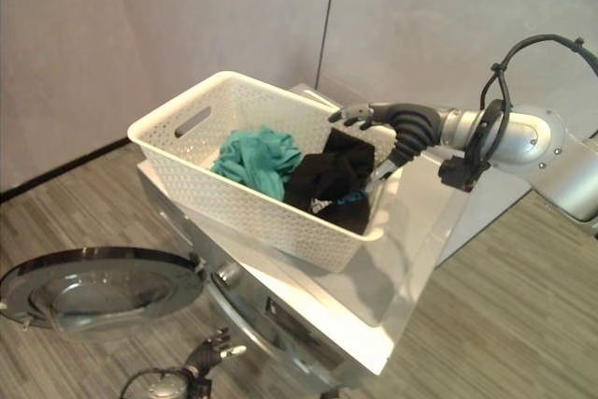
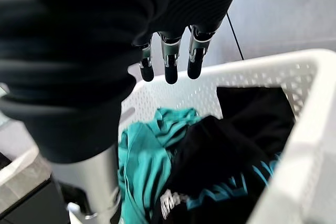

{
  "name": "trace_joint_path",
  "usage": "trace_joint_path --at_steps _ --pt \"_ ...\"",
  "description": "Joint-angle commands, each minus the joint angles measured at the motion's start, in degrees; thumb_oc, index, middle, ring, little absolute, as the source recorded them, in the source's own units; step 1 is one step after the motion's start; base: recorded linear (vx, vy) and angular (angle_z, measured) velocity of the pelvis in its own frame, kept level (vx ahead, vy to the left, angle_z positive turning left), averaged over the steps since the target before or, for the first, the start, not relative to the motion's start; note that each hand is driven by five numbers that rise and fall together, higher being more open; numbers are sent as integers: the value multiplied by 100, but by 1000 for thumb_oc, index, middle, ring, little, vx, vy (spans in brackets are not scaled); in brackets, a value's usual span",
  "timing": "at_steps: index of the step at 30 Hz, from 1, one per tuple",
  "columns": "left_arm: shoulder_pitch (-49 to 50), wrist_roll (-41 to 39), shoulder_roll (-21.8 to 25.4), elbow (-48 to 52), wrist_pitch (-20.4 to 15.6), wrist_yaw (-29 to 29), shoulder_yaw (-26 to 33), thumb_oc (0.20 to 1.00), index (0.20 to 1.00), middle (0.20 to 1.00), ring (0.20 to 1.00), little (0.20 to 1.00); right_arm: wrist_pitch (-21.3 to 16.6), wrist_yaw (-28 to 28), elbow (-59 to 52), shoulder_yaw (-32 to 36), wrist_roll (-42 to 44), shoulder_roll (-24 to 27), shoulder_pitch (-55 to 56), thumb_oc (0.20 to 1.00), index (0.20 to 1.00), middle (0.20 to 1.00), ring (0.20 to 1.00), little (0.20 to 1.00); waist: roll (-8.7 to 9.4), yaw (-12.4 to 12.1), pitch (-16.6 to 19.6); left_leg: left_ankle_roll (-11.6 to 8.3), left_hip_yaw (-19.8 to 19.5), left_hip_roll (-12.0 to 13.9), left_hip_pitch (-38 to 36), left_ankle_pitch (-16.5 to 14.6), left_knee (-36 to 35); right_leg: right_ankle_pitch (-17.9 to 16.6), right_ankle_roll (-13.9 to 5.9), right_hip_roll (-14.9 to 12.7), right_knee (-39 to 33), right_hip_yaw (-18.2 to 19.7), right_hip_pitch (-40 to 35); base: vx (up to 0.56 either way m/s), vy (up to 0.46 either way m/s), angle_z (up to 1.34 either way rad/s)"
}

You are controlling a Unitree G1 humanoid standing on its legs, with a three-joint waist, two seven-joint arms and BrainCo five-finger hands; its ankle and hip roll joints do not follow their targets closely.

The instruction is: Grab the laundry basket,head to the washer,open it,put in the laundry and shut it.

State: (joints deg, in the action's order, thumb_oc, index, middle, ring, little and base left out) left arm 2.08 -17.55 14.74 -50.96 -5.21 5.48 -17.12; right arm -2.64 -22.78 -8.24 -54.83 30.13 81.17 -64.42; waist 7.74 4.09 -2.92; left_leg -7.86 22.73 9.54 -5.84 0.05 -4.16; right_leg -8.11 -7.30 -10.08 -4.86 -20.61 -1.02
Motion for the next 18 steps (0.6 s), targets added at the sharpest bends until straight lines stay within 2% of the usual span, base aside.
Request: trace_joint_path --at_steps 1,8,14,18 --pt "-375 -19 12 231 -200 162 -301 1000 1000 1000 1000 1000 7 -34 62 -224 -131 395 -387 1000 1000 1000 1000 1000 84 -84 -182 215 93 -108 344 -263 488 877 -41 -42 432 -201 -263 0 0 0" --pt "-426 -202 136 737 -215 193 -461 1000 1000 1000 1000 1000 115 -39 167 -302 -404 -39 -380 1000 1000 1000 1000 1000 18 -156 -369 227 -17 -104 528 -231 531 893 -14 -70 466 -188 -123 -11 -2 0" --pt "-394 -189 217 843 -200 237 -473 1000 1000 1000 1000 1000 177 -98 277 -322 -710 -70 -306 1000 1000 1000 1000 1000 9 -188 -471 221 -119 -67 664 -203 580 923 16 -70 509 -242 -56 -20 -12 14" --pt "-382 -140 321 919 -198 231 -491 1000 1000 1000 1000 1000 237 -119 676 -149 -1051 -312 -8 1000 1000 1000 1000 1000 8 -268 -634 224 -243 -58 839 -171 634 941 39 -75 579 -280 71 -28 -14 9"
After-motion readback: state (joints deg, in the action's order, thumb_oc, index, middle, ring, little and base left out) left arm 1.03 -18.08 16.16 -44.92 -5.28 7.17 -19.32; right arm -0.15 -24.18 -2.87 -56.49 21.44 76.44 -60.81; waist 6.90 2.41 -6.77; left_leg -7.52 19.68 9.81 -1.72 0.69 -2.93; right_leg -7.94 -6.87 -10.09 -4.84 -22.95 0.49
